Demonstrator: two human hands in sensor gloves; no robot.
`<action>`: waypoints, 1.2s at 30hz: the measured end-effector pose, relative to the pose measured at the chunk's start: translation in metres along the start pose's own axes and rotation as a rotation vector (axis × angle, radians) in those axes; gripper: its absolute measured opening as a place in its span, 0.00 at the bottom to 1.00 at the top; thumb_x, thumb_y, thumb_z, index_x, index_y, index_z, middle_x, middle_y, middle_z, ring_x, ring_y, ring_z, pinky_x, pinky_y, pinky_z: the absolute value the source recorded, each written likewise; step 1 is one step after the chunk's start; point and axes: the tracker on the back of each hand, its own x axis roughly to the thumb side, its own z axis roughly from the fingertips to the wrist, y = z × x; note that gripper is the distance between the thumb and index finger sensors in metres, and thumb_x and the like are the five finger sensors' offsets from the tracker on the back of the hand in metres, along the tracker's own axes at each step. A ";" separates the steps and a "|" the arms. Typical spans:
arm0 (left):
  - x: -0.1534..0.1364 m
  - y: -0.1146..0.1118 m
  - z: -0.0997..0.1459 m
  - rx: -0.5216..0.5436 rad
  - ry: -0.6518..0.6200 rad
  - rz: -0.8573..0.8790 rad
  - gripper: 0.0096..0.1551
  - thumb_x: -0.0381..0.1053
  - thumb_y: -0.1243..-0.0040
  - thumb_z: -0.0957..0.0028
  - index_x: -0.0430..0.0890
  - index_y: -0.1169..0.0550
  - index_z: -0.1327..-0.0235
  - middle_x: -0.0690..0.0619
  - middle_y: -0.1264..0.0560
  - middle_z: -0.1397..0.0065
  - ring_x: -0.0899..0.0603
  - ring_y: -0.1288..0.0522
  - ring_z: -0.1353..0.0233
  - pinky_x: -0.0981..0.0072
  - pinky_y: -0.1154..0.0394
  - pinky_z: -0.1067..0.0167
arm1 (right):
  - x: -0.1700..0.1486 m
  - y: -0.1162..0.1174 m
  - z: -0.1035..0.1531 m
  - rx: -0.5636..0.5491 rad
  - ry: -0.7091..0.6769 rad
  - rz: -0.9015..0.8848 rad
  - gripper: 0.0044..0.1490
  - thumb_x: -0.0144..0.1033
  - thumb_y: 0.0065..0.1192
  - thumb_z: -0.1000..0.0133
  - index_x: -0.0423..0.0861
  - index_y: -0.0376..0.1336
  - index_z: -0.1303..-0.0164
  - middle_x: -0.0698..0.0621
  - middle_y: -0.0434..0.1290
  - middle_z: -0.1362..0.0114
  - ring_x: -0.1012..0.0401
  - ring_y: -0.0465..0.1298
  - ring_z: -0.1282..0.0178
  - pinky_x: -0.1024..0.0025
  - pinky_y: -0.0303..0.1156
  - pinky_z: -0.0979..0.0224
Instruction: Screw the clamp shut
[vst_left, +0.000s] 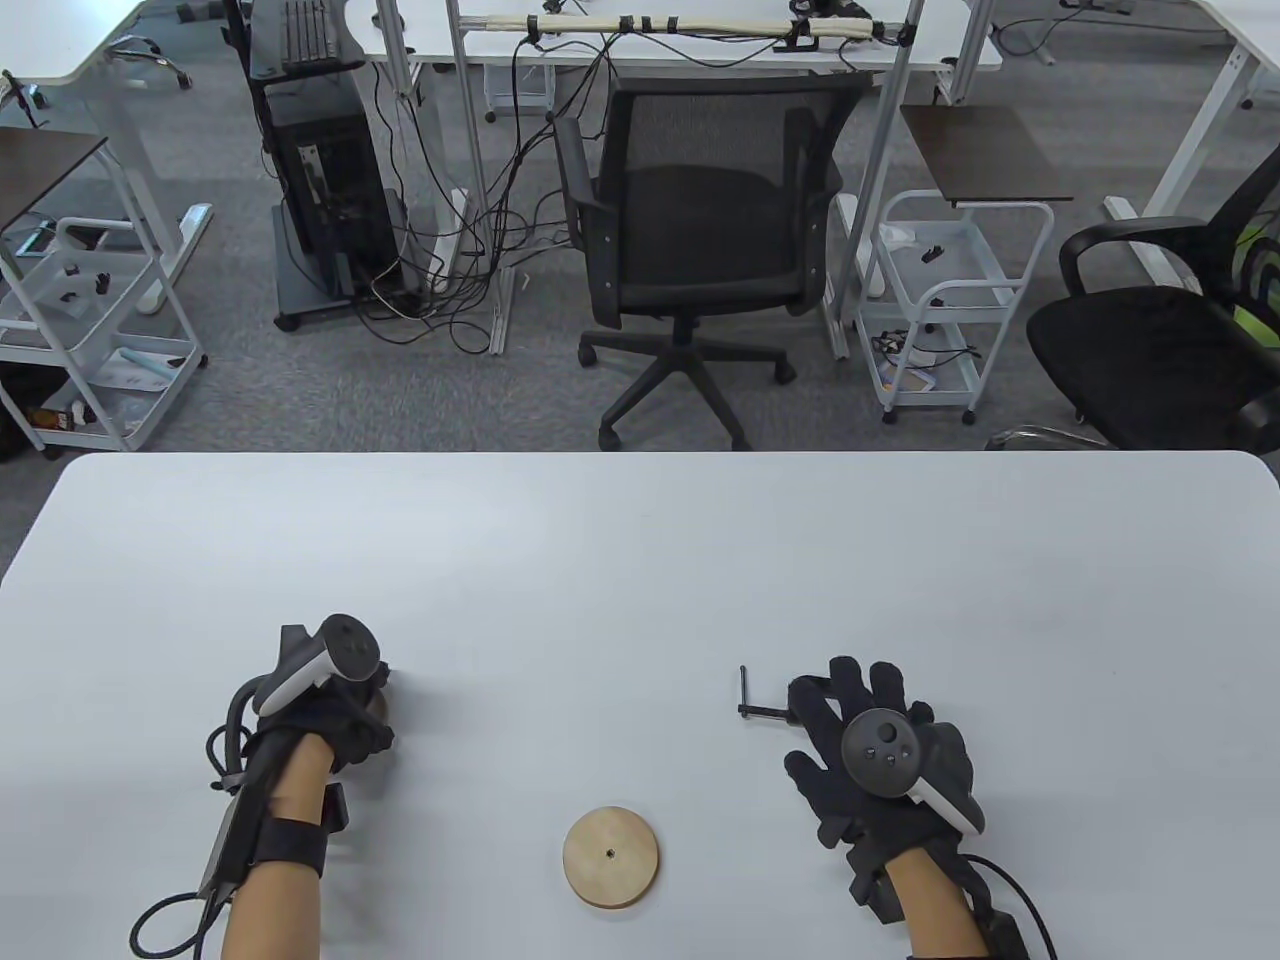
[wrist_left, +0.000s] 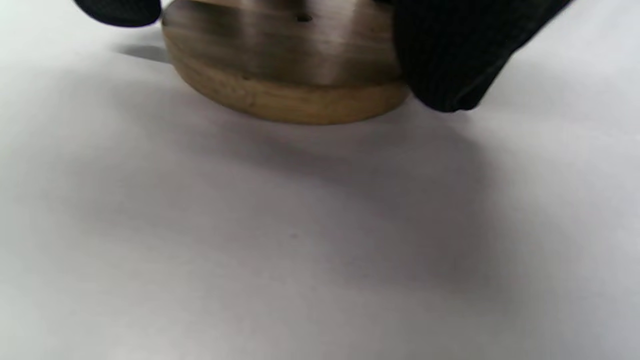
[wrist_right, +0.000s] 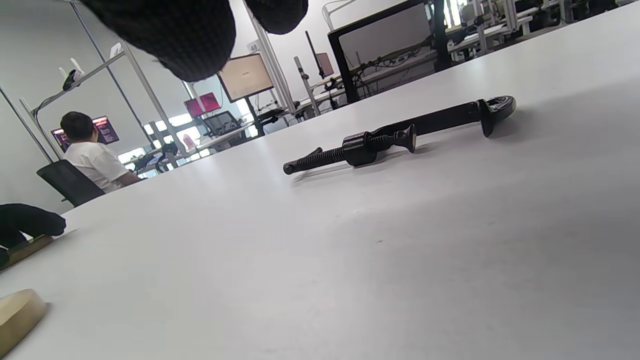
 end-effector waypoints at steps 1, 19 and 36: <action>0.000 -0.001 -0.001 -0.001 0.001 0.014 0.51 0.57 0.31 0.49 0.61 0.47 0.18 0.38 0.61 0.13 0.22 0.58 0.21 0.23 0.39 0.33 | -0.001 0.001 0.000 0.001 0.000 -0.006 0.49 0.55 0.61 0.45 0.55 0.47 0.15 0.45 0.34 0.11 0.36 0.30 0.18 0.21 0.34 0.30; 0.002 0.002 -0.010 0.061 -0.055 -0.031 0.47 0.60 0.29 0.49 0.60 0.43 0.22 0.34 0.55 0.16 0.18 0.53 0.24 0.21 0.32 0.42 | -0.002 0.001 0.000 0.002 0.017 -0.014 0.46 0.54 0.60 0.45 0.51 0.52 0.16 0.44 0.36 0.11 0.36 0.31 0.18 0.22 0.36 0.29; 0.043 0.031 0.036 0.402 -0.321 -0.069 0.48 0.67 0.26 0.57 0.61 0.36 0.25 0.35 0.45 0.17 0.21 0.43 0.25 0.23 0.25 0.48 | -0.001 -0.002 -0.001 -0.007 0.001 -0.031 0.46 0.53 0.60 0.44 0.50 0.53 0.17 0.43 0.38 0.11 0.36 0.31 0.18 0.22 0.37 0.29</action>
